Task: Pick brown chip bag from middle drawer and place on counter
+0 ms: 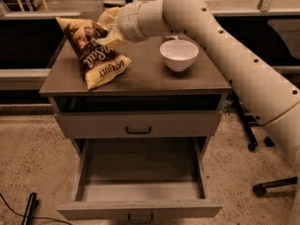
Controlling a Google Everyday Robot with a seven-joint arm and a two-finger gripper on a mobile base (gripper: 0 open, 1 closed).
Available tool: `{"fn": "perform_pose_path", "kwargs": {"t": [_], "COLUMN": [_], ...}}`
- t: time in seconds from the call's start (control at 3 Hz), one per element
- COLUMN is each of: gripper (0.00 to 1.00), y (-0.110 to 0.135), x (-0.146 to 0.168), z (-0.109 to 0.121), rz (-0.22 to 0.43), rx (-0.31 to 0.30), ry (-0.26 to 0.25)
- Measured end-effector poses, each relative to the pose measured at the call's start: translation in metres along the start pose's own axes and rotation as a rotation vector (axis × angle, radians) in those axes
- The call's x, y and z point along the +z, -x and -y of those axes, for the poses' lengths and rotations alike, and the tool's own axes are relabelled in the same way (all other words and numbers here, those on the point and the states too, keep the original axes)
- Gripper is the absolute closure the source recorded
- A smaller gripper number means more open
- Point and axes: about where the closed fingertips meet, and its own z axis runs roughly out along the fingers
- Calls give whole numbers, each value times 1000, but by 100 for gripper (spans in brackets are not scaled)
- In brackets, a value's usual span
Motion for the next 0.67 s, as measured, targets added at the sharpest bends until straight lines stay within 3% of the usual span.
{"fn": "perform_pose_path", "kwargs": {"t": [0.33,0.67], "gripper": [0,0], "y": [0,0], "x": [0,0], "z": [0,0], "rz": [1,1], "rx": [-3,-3], "ry": [0,0]}}
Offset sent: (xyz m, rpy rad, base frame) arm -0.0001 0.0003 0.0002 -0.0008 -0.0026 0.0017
